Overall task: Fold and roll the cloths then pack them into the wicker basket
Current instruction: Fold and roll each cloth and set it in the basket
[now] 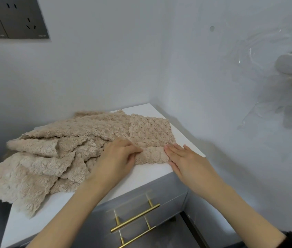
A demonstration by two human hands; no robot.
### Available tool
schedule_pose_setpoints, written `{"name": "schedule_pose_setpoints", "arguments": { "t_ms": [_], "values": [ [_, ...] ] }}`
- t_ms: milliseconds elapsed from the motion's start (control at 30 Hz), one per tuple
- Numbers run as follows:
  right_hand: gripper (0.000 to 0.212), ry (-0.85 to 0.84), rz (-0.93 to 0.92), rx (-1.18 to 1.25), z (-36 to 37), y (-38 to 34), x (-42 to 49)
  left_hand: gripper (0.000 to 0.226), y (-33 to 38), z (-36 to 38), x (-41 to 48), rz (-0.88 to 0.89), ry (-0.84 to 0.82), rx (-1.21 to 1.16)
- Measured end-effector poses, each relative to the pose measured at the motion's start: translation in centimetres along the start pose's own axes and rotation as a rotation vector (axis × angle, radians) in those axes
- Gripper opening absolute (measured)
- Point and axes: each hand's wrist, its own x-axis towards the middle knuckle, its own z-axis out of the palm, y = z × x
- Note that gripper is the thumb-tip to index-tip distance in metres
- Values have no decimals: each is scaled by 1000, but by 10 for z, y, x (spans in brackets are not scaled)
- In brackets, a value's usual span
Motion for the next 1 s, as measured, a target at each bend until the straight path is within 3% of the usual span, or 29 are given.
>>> {"name": "schedule_pose_setpoints", "arguments": {
  "t_ms": [167,300,467,500,600,667,867,1000],
  "values": [
    [55,111,-9,97,2,5,1,39,-5,-6,-3,21,-110,34],
    [42,179,62,214,-4,8,1,29,-8,-5,0,-16,-94,-48],
    [25,80,164,579,-15,19,4,8,-15,-5,5,-219,-138,-328],
    [20,95,182,662,-16,21,5,9,-16,-6,5,-236,-153,-365],
    [22,55,283,874,-19,25,8,42,-18,-5,4,-278,-184,-424],
    [21,27,340,947,-18,26,10,47,-19,-2,5,-323,-176,-411],
    [6,235,503,733,-6,13,16,45,-15,7,8,-427,-89,-257],
    [7,361,421,393,-7,2,14,45,-15,12,9,-414,-44,-217]
  ]
}}
